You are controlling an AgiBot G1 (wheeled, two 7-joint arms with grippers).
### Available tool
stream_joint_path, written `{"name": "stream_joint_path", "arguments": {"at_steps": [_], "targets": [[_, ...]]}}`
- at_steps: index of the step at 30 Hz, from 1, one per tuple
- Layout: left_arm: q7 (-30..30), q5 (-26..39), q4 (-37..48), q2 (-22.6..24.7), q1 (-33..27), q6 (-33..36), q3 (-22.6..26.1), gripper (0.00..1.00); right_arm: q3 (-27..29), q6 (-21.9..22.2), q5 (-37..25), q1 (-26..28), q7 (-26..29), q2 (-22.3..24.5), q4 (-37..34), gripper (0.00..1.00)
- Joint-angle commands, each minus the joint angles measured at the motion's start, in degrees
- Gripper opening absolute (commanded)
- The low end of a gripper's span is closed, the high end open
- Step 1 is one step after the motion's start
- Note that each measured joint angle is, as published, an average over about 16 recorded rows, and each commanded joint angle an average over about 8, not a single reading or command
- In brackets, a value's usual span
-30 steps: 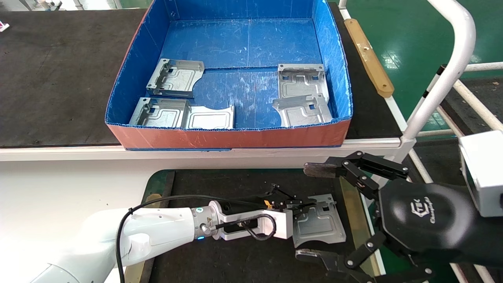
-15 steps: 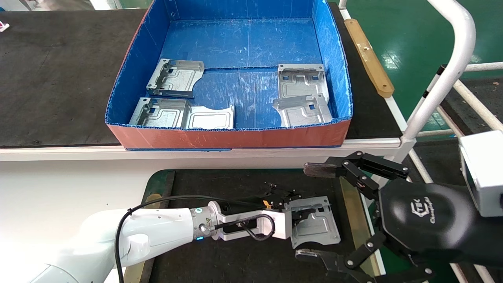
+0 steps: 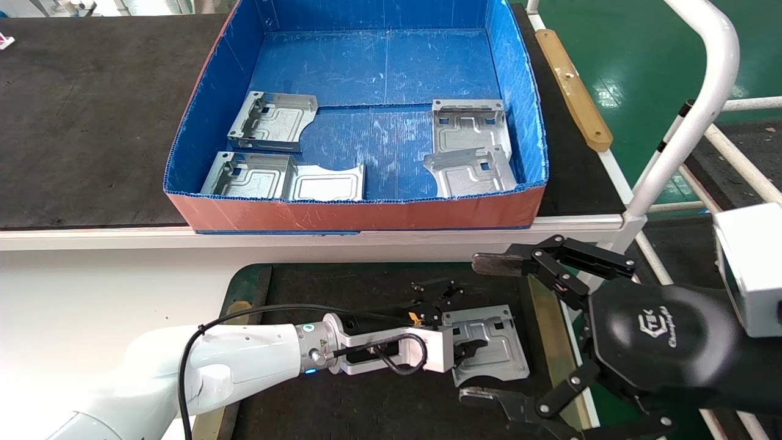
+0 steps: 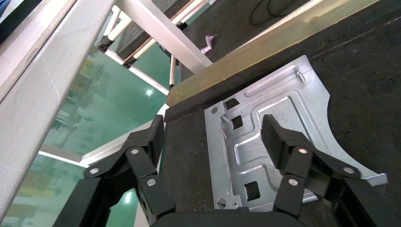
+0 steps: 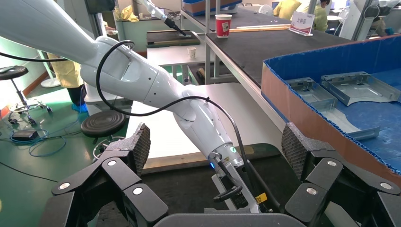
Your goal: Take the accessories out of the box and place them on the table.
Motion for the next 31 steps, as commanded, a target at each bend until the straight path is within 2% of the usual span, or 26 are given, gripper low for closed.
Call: {"name": "stream_joint_path", "arguments": {"at_steps": [1,6,28,31], "targets": [[0.2,0.0,0.1,0.1,0.0,-0.1,0.1,1.0,0.0,0.0,0.0,0.0,0.0,0.0,0.0,1.0],[-4.4,-0.1,-2.9,-2.4,0.8,1.7,-2.2,1.0,0.0,0.0,0.0,0.0,0.0,0.0,0.0,1.0],[-33.1,-1.0,-21.6,-18.2,6.0,13.0,-16.1,1.0,0.0,0.0,0.0,0.0,0.0,0.0,0.0,1.0],[-35.1,-1.0,-22.8,-19.3,6.4,13.7,-17.0,1.0,0.0,0.0,0.0,0.0,0.0,0.0,0.0,1.0]]}}
